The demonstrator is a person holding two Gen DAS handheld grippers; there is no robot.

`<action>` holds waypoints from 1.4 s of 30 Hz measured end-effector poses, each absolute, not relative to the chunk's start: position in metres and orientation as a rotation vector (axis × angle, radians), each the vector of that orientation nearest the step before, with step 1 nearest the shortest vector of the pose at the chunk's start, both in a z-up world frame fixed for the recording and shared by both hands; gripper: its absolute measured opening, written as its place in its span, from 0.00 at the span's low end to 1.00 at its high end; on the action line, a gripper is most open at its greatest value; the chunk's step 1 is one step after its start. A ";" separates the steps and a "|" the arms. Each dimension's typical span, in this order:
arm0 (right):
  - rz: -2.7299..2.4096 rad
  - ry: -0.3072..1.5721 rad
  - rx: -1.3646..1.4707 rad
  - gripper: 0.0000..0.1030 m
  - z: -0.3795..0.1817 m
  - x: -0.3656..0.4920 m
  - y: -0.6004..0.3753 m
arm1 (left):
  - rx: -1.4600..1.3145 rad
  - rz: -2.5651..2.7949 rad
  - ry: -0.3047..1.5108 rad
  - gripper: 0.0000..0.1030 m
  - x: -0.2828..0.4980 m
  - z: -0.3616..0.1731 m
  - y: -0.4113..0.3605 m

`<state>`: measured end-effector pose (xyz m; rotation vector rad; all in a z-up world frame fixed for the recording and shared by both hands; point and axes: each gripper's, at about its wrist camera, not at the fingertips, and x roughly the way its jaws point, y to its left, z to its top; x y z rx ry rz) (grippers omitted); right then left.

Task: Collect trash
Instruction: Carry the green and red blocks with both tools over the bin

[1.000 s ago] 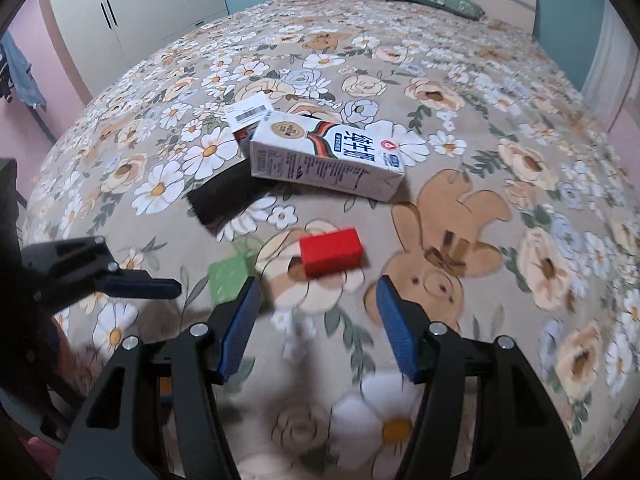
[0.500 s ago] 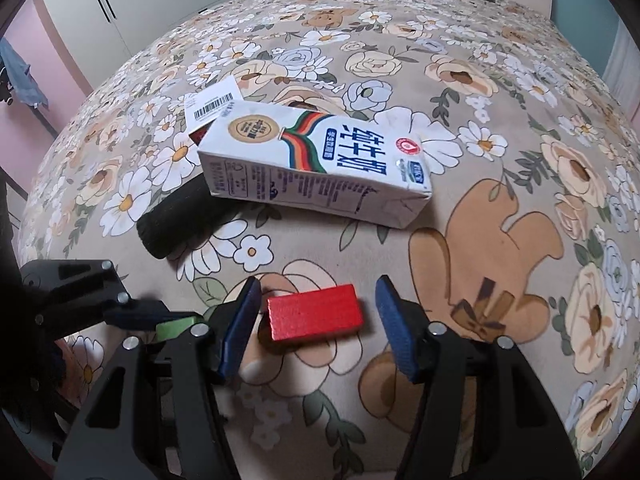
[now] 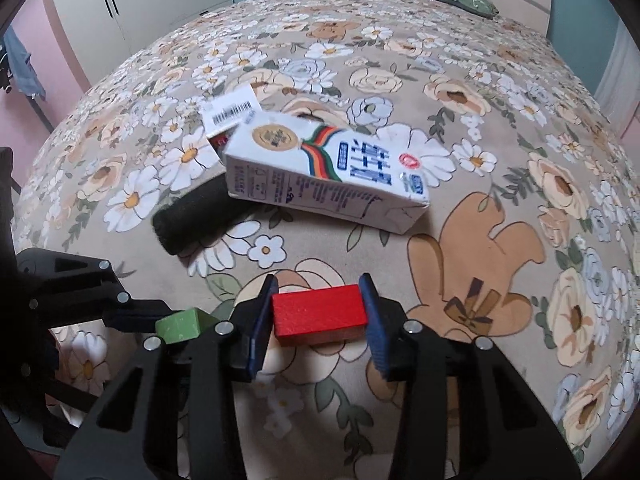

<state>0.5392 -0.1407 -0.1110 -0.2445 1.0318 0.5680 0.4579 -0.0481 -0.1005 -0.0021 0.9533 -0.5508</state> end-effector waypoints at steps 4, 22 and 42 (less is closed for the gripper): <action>0.558 0.994 -0.249 0.41 -0.082 0.526 -0.141 | 0.005 -0.507 0.937 0.33 0.450 -0.081 -0.044; 0.506 0.739 -0.280 0.41 0.104 0.392 -0.145 | 0.016 -0.260 0.725 0.33 0.348 0.094 0.006; 0.532 0.548 -0.309 0.41 0.212 0.207 -0.161 | 0.020 -0.168 0.607 0.33 0.190 0.184 0.036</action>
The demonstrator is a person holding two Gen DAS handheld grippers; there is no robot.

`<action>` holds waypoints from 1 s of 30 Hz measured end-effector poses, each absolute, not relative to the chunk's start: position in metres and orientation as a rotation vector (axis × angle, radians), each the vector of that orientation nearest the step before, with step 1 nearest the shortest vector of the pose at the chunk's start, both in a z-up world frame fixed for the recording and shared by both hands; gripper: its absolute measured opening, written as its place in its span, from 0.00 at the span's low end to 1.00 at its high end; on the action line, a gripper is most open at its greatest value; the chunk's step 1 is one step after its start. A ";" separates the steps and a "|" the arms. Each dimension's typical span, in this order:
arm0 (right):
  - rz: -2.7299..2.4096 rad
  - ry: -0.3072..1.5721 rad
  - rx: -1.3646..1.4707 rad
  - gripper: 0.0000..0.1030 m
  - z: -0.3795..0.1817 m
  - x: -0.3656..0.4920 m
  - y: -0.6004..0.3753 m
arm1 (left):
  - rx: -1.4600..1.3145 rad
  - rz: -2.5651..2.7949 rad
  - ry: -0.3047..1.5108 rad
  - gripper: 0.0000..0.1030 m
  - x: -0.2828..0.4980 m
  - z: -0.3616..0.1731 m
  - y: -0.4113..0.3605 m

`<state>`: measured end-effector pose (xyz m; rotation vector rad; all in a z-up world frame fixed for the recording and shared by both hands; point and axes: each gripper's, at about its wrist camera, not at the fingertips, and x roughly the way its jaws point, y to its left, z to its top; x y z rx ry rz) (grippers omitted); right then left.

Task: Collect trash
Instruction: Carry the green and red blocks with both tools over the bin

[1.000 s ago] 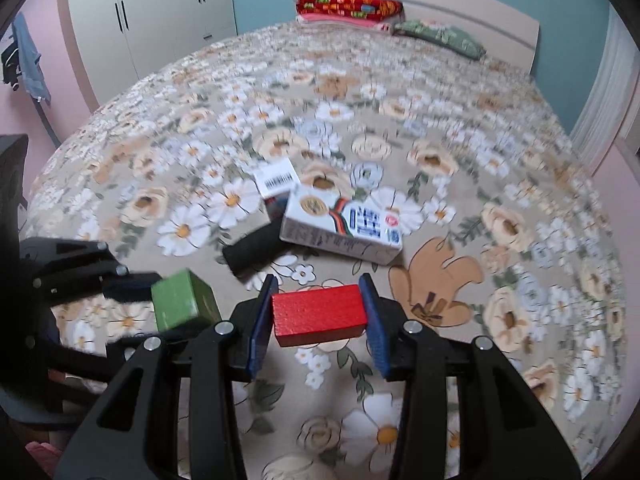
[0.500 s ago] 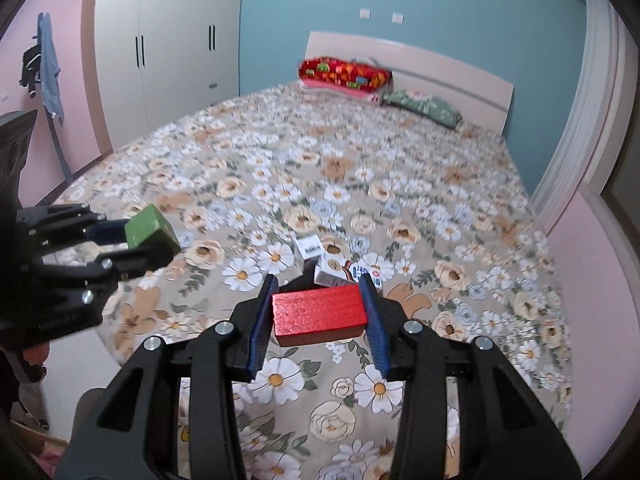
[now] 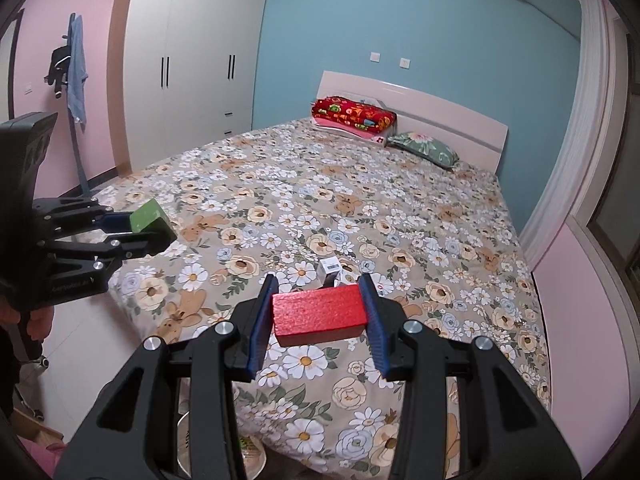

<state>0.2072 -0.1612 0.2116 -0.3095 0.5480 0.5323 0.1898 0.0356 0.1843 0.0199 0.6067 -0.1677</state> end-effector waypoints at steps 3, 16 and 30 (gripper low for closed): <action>0.544 0.549 -0.309 0.41 0.211 0.193 -0.163 | 0.026 -0.171 0.602 0.33 0.173 0.186 0.036; 0.609 0.636 -0.314 0.41 0.146 0.164 -0.156 | 0.078 -0.185 0.703 0.33 0.135 0.128 0.035; 0.655 0.845 -0.319 0.41 0.025 0.169 -0.144 | 0.069 -0.202 0.922 0.33 0.138 0.013 0.043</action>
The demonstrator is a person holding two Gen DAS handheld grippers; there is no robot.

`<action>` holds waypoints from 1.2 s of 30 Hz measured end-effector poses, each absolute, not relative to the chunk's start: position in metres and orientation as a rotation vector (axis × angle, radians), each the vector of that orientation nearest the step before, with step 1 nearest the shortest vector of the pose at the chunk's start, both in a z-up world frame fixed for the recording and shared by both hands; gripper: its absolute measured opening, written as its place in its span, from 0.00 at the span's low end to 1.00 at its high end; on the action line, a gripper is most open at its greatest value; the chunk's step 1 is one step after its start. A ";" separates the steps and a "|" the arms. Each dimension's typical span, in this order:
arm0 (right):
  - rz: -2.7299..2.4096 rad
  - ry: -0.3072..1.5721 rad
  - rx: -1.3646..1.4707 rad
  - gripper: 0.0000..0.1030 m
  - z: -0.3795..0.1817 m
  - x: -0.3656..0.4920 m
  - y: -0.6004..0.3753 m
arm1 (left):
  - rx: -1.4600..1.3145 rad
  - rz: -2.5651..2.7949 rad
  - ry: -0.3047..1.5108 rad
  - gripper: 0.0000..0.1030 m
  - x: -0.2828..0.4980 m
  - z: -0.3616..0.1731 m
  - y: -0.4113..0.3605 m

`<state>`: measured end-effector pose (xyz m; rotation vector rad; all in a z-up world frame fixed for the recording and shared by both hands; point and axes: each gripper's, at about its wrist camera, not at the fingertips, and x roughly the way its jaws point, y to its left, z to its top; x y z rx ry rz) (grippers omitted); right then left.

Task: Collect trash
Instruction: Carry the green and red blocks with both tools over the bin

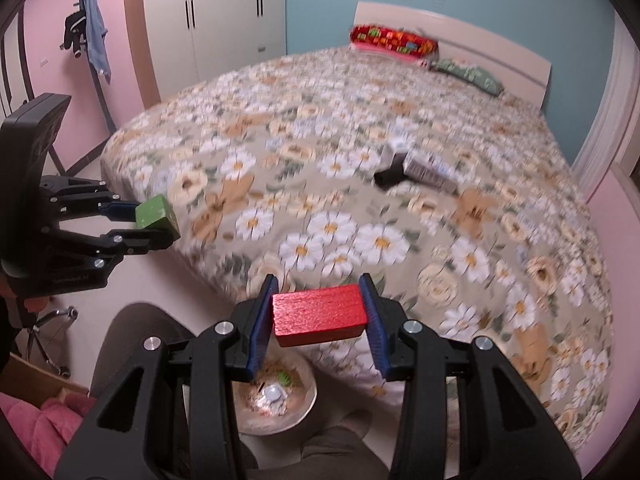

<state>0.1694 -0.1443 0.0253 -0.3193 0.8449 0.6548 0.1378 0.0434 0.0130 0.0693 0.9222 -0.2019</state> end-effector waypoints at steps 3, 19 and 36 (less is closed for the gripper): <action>0.665 0.895 -0.323 0.41 -0.002 0.168 -0.141 | 0.060 -0.203 0.969 0.33 0.138 -0.013 0.045; 0.709 1.144 -0.278 0.41 -0.137 0.157 -0.128 | 0.006 -0.250 1.216 0.33 0.140 -0.143 0.034; 0.690 1.391 -0.296 0.41 -0.274 0.133 -0.108 | -0.012 -0.245 1.454 0.33 0.141 -0.267 0.015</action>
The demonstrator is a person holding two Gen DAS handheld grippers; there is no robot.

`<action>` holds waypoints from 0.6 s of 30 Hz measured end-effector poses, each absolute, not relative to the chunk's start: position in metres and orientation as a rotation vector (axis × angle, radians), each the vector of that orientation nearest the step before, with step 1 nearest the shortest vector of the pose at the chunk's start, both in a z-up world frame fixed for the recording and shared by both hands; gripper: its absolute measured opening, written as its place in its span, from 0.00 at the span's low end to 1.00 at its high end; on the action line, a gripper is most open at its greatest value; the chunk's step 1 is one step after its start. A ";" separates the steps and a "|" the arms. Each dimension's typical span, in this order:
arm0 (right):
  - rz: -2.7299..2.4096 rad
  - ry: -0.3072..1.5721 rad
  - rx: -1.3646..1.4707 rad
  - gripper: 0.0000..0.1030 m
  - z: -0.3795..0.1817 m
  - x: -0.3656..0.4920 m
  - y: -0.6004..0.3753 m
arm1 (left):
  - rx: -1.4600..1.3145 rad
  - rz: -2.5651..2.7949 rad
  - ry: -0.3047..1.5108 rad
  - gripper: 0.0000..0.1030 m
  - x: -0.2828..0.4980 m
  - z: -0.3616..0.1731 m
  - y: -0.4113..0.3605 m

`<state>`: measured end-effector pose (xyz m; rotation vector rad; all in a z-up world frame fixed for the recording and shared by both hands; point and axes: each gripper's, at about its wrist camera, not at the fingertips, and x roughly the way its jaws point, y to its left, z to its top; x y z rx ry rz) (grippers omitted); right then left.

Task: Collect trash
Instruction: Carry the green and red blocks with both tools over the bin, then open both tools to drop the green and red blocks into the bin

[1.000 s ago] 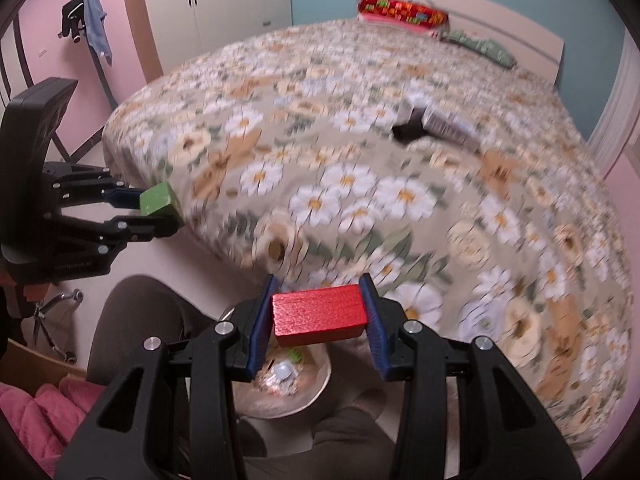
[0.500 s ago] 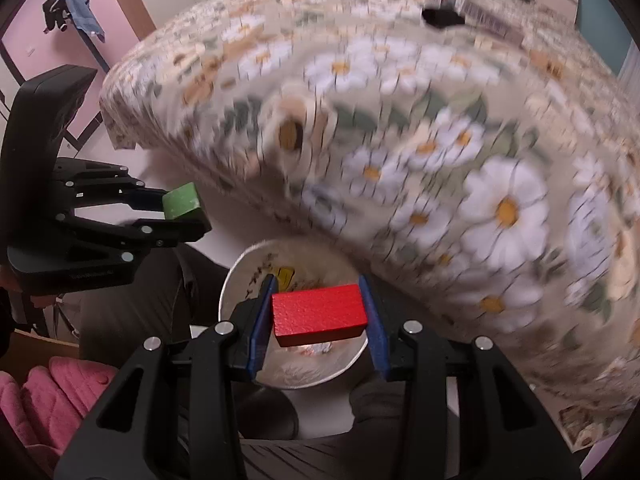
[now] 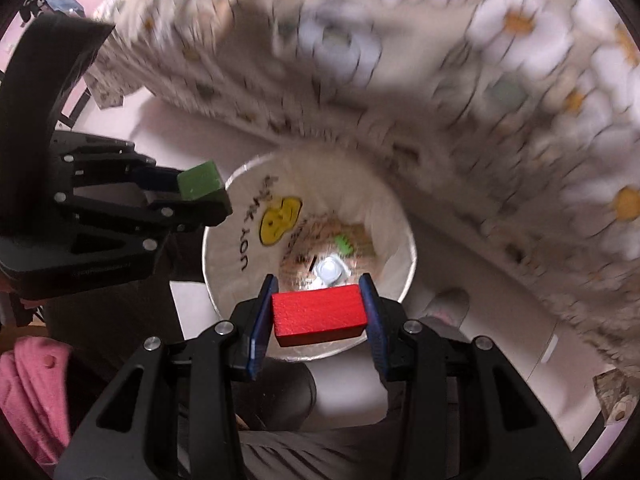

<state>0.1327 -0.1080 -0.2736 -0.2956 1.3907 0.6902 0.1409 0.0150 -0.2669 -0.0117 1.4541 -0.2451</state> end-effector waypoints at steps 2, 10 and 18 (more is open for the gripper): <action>0.687 1.413 -0.301 0.41 -0.286 0.131 -0.107 | -0.013 -0.239 1.476 0.33 0.142 -0.278 0.013; 0.677 1.501 -0.345 0.41 -0.331 0.122 -0.098 | -0.003 -0.230 1.562 0.33 0.145 -0.320 0.005; 0.661 1.557 -0.386 0.41 -0.349 0.123 -0.098 | -0.015 -0.208 1.627 0.33 0.150 -0.349 0.004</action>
